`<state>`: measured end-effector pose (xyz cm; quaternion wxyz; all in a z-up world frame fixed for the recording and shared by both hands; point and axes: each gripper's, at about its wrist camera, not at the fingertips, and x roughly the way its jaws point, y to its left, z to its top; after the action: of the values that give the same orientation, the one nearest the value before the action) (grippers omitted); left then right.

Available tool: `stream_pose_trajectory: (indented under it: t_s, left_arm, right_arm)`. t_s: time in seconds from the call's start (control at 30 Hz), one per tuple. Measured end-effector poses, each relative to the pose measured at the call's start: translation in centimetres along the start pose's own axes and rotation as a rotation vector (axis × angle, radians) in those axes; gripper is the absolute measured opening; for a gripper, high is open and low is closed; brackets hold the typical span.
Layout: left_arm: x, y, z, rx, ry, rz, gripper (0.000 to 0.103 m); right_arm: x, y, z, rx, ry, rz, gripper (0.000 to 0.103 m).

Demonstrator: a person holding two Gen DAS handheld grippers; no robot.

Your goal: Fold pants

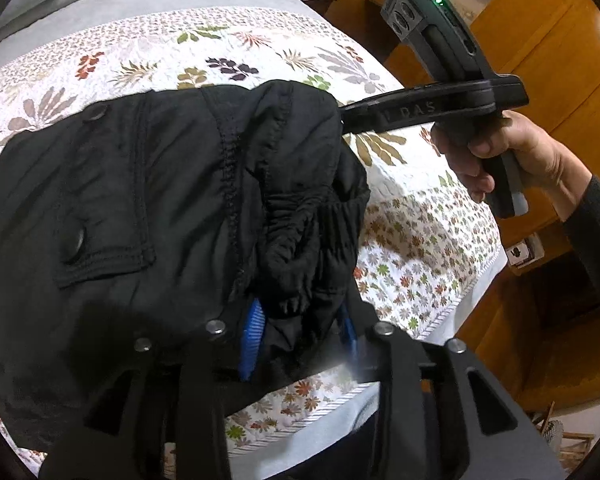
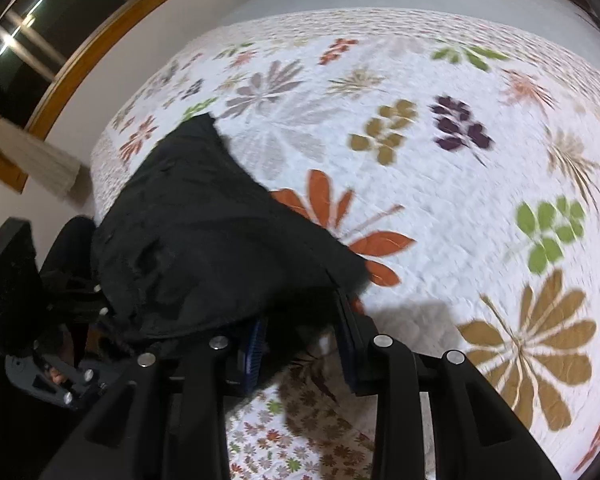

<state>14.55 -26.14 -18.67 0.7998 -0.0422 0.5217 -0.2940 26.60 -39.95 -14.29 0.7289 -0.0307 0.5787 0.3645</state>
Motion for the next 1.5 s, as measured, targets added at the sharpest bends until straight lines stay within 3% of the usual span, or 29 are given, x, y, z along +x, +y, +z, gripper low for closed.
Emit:
stream_pose_trajectory:
  t_s: [0.17,0.37,0.47,0.6,0.7,0.8,0.97,1.13,1.27,1.37,1.43,1.5]
  left_arm:
    - [0.4,-0.3,-0.5,-0.009,0.006,-0.056,0.066]
    - [-0.2,-0.2,-1.1,-0.018,0.005,-0.107,0.076]
    - [-2.4,0.6,-1.6,-0.040,-0.018,-0.145,0.082]
    - [-6.4,3.4,-2.2,-0.064,-0.086,-0.135,0.084]
    - [-8.8,6.6,-1.9,-0.078,-0.156,-0.065,0.088]
    - [-9.4,10.1,-1.3,-0.121,-0.165,0.010,0.088]
    - [-8.0,13.9,-1.6,-0.156,-0.134,0.052,0.088]
    - [-6.3,13.8,-2.5,-0.083,-0.120,0.078,0.089]
    - [-5.9,14.3,-3.0,-0.082,-0.120,0.053,0.089]
    - [-6.7,14.6,-2.9,-0.106,-0.124,0.031,0.089]
    - [-7.7,15.2,-2.6,-0.131,-0.149,0.007,0.089]
    - [-8.3,15.7,-2.5,-0.135,-0.167,0.014,0.090]
  right_arm:
    - [-1.4,-1.5,-1.6,0.091,-0.082,-0.021,0.033]
    - [-6.3,-0.9,-2.9,0.158,-0.246,-0.039,0.033]
    - [-7.8,2.8,-3.5,0.102,-0.300,-0.003,0.033]
    - [-5.8,8.8,-4.1,-0.017,-0.263,0.028,0.033]
    - [-3.5,11.8,-4.9,-0.067,-0.228,0.063,0.033]
    - [-1.1,13.2,-5.9,-0.089,-0.180,0.072,0.033]
    - [0.5,12.1,-8.0,-0.056,-0.129,0.047,0.031]
    - [1.1,10.6,-9.2,-0.009,-0.148,0.061,0.024]
    - [1.8,9.9,-9.9,0.013,-0.152,0.066,0.022]
    - [0.3,9.7,-8.9,0.067,-0.147,0.087,0.027]
    - [-1.6,9.9,-7.9,0.058,-0.201,0.043,0.037]
    - [-3.0,8.9,-6.2,0.109,-0.263,0.017,0.038]
